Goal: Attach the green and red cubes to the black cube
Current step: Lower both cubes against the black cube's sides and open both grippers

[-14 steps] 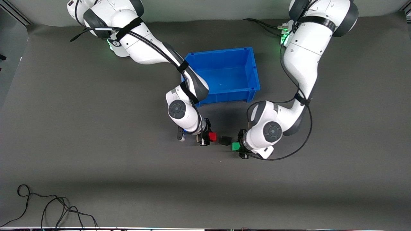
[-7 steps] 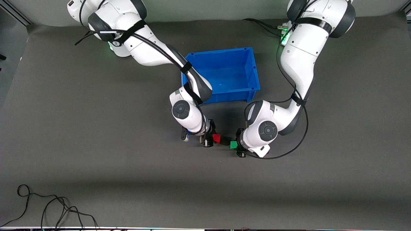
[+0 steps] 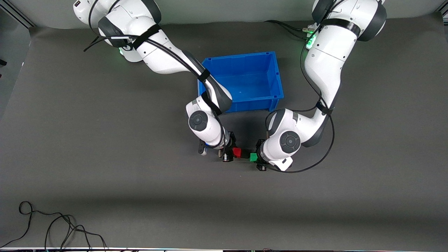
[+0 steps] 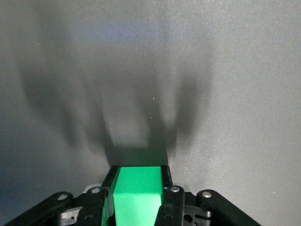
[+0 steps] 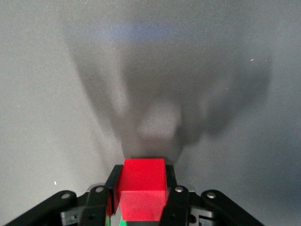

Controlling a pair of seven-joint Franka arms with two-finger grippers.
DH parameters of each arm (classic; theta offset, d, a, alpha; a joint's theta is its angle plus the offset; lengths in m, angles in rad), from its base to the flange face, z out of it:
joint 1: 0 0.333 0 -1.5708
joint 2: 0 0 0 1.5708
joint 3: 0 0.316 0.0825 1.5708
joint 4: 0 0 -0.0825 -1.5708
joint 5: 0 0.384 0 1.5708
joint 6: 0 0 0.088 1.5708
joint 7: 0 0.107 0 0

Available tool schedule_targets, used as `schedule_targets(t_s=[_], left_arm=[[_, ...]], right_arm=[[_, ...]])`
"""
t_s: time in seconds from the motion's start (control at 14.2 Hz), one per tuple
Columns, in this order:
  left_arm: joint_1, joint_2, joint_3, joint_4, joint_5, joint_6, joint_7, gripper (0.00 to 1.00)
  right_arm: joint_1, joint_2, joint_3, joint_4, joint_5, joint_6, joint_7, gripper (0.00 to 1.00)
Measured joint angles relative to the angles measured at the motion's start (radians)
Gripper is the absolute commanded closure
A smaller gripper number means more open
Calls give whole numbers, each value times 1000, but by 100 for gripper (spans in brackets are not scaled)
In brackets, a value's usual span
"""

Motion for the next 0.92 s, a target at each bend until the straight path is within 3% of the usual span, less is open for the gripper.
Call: schedule_targets(t_s=[0.07,0.14,0.21,0.28,0.49,0.64,0.71,0.92], left_arm=[[-3,0,0,0,0,0,0,98],[-6,0,0,0,0,0,0,74],[-7,0,1,0,2,0,0,24],[-7,0,1,0,4,0,0,0],[-8,0,2,-1,32,-1,1,0],[-8,0,4,-1,39,-8,17,0],[-8,-1,7,2,40,-27,24,0],[12,-32,38,14,52,-103,50,0]], right_arm=[[0,2,0,1,0,2,0,84],[0,2,0,3,0,3,0,84],[0,3,-1,4,0,4,0,84],[0,3,-1,4,0,5,0,84],[0,3,-2,7,0,8,0,80],[0,3,-4,10,0,10,1,14],[0,3,-6,11,0,11,1,0],[-2,3,-12,15,0,13,2,0]])
